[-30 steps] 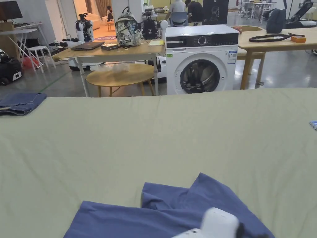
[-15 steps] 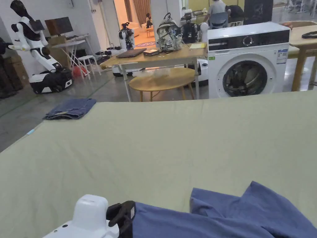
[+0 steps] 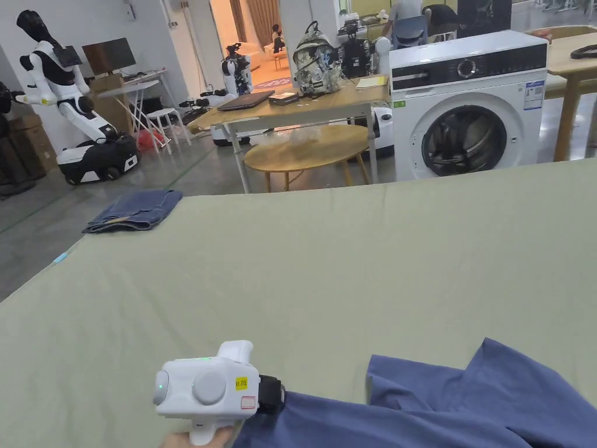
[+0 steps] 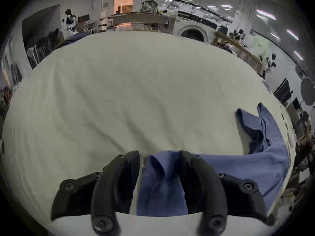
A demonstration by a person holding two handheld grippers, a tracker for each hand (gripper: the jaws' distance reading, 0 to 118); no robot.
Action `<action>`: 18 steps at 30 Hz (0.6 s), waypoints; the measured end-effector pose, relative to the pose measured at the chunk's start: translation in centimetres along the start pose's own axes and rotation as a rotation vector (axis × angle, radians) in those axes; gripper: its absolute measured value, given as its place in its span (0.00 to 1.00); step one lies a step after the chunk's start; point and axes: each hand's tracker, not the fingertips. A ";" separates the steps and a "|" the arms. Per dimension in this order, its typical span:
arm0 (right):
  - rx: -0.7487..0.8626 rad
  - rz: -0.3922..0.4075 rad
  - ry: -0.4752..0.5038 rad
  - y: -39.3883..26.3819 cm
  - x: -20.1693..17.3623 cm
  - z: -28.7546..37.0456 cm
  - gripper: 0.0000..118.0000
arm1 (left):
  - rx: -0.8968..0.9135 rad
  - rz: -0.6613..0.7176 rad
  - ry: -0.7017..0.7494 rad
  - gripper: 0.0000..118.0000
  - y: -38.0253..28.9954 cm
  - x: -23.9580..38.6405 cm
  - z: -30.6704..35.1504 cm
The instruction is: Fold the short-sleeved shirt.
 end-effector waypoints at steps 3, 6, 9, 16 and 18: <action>-0.025 -0.025 -0.029 -0.5 0.9 -0.1 0.00 | 0.005 -0.058 0.046 0.20 0.2 0.5 0.4; -0.064 -0.079 -0.029 -1.0 1.5 -0.7 0.00 | -0.003 -0.099 0.024 0.00 0.3 0.6 0.1; -0.144 -0.141 -0.060 -1.5 1.7 -2.2 0.46 | -0.009 -0.114 0.053 0.00 0.2 0.9 -0.6; -0.310 -0.309 -0.077 -4.6 3.7 -8.6 0.18 | -0.007 -0.090 0.047 0.00 0.1 0.4 -0.6; -0.397 -0.357 -0.063 -5.7 4.1 -10.5 0.05 | -0.003 -0.086 0.047 0.00 -0.3 0.3 -0.6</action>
